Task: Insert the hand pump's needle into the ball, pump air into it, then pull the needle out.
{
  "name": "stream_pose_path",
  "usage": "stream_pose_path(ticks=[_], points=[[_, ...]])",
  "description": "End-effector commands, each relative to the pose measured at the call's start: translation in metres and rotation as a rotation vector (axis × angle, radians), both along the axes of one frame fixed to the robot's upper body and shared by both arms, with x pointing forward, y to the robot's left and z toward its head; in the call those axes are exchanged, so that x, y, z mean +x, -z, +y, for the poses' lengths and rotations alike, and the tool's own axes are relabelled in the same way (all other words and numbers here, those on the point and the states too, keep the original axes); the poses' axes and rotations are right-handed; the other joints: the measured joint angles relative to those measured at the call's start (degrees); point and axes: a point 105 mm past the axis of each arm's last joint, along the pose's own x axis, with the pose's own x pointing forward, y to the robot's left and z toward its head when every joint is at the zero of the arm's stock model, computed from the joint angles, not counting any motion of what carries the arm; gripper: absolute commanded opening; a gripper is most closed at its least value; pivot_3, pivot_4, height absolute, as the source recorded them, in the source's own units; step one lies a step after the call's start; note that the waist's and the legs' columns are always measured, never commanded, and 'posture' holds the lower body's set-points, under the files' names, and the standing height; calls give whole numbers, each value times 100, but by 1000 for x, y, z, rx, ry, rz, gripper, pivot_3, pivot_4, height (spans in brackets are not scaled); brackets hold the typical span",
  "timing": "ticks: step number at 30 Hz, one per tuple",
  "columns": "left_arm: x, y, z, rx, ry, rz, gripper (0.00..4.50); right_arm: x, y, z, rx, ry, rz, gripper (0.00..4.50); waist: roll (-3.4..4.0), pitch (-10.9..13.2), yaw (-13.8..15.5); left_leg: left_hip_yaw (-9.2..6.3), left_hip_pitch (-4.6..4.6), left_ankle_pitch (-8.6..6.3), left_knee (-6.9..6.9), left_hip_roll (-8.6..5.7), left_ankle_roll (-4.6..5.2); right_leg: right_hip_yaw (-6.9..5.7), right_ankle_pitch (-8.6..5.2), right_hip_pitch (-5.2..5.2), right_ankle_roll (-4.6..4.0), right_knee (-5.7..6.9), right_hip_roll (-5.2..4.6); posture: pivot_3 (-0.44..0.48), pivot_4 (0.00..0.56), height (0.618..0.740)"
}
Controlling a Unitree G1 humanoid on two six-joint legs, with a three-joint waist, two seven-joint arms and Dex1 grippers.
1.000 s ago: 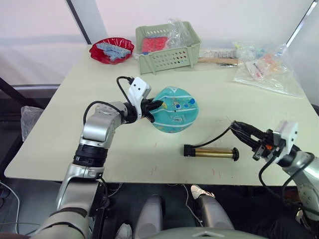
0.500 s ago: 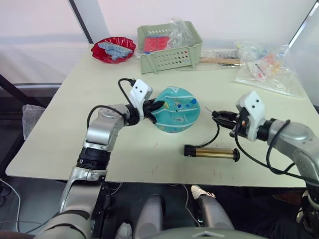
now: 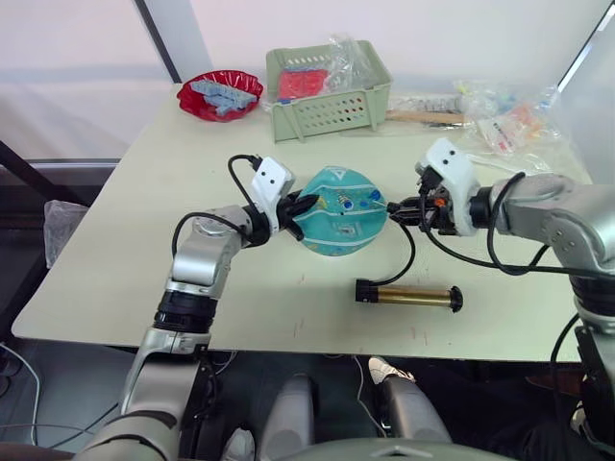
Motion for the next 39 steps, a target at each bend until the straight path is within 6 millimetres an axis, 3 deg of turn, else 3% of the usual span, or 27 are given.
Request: stream_pose_path(ticks=[1, 23, 39], points=[[-3, 13, -7, -1, 22, 25, 16, 3, -7, 14, -47, -45, 36, 318, 1, 0, -1, 0, 1, 0, 0, 0, 0, 0, 0, 0, 0, 1, 0, 0, 150, 736], [-3, 19, -7, 31, 46, 31, 16, 38, -2, 55, -303, -142, 82, 318, 7, 1, 5, -59, -42, 0, 11, -5, 0, -62, 1, -15, -6, -3, -4, 0, 150, 736], [-5, 20, -4, 35, 37, 37, 16, 52, 10, 59, -351, -136, 65, 318, 10, 1, -8, -62, -40, 1, 11, -4, -1, -65, 1, -14, -6, 1, -2, 0, 150, 736]])
